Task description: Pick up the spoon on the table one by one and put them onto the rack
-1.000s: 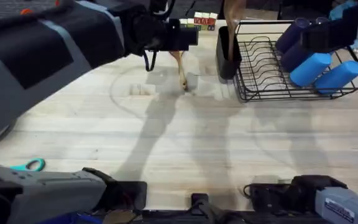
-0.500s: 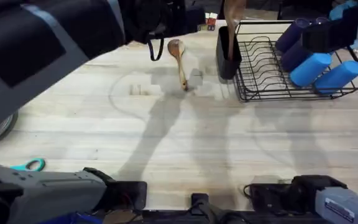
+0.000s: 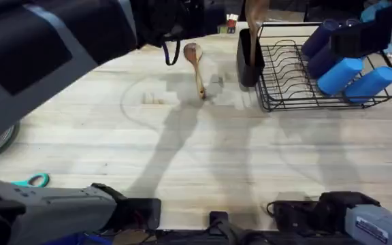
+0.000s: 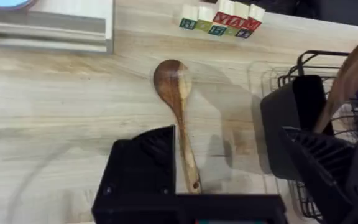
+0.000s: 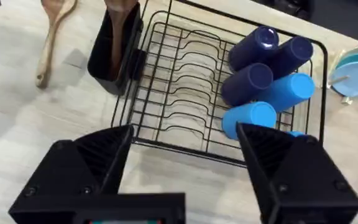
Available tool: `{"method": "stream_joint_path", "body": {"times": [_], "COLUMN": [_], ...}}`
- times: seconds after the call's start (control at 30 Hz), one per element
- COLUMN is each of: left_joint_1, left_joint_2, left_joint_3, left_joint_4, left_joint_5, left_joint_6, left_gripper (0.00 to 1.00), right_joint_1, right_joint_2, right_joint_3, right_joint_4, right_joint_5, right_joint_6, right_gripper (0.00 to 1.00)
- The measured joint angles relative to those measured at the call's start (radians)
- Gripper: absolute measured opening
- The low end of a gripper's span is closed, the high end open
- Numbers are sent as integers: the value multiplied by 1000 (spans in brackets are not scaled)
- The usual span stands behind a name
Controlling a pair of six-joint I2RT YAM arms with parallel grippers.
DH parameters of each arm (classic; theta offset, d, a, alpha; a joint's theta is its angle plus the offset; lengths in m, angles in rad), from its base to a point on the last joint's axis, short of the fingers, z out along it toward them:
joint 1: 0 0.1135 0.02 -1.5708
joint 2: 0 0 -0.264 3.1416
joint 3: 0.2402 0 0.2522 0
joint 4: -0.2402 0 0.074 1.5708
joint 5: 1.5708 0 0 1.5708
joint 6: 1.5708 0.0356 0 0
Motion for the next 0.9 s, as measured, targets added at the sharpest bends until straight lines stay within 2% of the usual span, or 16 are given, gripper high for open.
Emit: {"method": "stream_joint_path", "body": {"times": [0.17,0.3,0.37,0.57,0.7,0.9], "left_joint_1": [0,1,2,1,1,1], "left_joint_2": [0,17,82,229,287,392], "left_joint_3": [0,4,30,133,169,178], "left_joint_4": [1,-5,-35,-127,-127,-112], "left_joint_5": [10,24,51,81,81,35], "left_joint_6": [4,-35,-75,-97,-100,-100], "left_gripper": [996,996,996,996,996,997], "right_joint_1": [0,0,0,0,0,0], "right_joint_2": [0,0,0,0,0,0], "right_joint_3": [0,0,0,0,0,0], "right_joint_4": [0,1,6,8,8,8], "right_joint_5": [0,0,0,0,0,0], "right_joint_6": [0,0,0,0,0,0], "right_gripper": [996,997,996,996,996,996]}}
